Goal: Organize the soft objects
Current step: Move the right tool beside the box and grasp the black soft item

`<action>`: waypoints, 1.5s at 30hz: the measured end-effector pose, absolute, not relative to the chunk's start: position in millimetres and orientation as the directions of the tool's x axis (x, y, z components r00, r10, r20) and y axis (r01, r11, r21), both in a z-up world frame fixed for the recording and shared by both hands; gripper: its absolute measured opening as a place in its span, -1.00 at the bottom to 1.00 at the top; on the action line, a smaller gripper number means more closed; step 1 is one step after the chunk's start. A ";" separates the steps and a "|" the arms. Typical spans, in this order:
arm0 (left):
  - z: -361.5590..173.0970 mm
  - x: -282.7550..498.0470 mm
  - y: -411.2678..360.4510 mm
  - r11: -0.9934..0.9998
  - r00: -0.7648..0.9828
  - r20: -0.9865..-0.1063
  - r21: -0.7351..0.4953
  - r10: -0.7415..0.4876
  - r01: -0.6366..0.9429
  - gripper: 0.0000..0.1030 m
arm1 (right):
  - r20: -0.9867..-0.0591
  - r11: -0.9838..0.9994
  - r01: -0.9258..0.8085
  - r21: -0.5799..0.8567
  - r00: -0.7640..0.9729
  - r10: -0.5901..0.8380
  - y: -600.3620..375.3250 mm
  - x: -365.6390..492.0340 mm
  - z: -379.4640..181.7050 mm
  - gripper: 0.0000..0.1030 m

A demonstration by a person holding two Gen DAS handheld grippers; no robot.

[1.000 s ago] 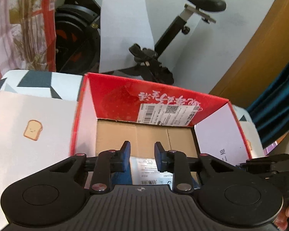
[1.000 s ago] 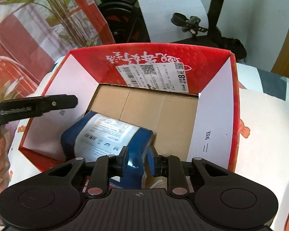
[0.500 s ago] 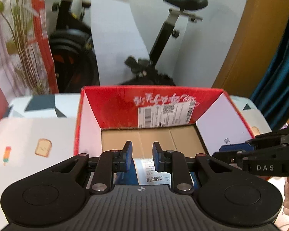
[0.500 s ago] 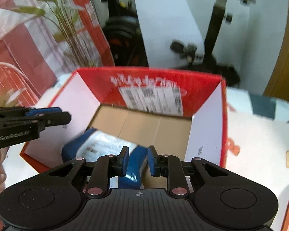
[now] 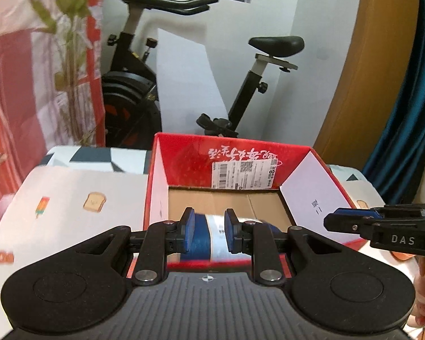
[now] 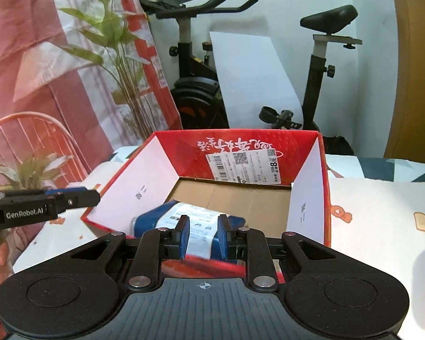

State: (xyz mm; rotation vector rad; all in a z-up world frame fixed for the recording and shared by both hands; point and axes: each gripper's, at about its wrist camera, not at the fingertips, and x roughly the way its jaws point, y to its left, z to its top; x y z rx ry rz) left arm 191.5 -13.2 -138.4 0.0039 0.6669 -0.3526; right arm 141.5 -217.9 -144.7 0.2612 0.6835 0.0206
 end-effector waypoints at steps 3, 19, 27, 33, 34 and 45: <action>-141.7 180.3 -11.0 0.942 0.725 -0.609 -0.136 -0.323 0.306 -0.53 | -0.615 0.964 0.073 0.258 0.781 0.105 -217.1 129.7 -144.5 -0.59; -187.1 155.4 -12.8 0.946 0.636 -0.708 -0.155 -0.308 0.286 -0.53 | -0.693 0.961 0.128 0.244 0.716 0.081 -204.4 98.8 -206.3 -0.58; -202.8 155.3 -11.7 0.952 0.598 -0.746 -0.172 -0.294 0.254 -0.52 | -0.713 0.955 0.154 0.255 0.696 0.078 -207.1 93.2 -223.1 -0.56; -206.5 157.0 -8.8 0.952 0.583 -0.757 -0.182 -0.295 0.245 -0.48 | -0.727 0.949 0.177 0.263 0.683 0.074 -216.6 93.5 -227.7 -0.31; -206.9 158.5 -8.0 0.952 0.580 -0.760 -0.182 -0.294 0.245 -0.44 | -0.731 0.948 0.180 0.262 0.679 0.073 -217.6 93.7 -229.3 -0.22; -212.5 188.7 -8.2 0.942 0.544 -0.782 -0.162 -0.304 0.294 -0.13 | -0.750 0.938 0.204 0.281 0.656 0.083 -226.4 107.7 -240.7 0.16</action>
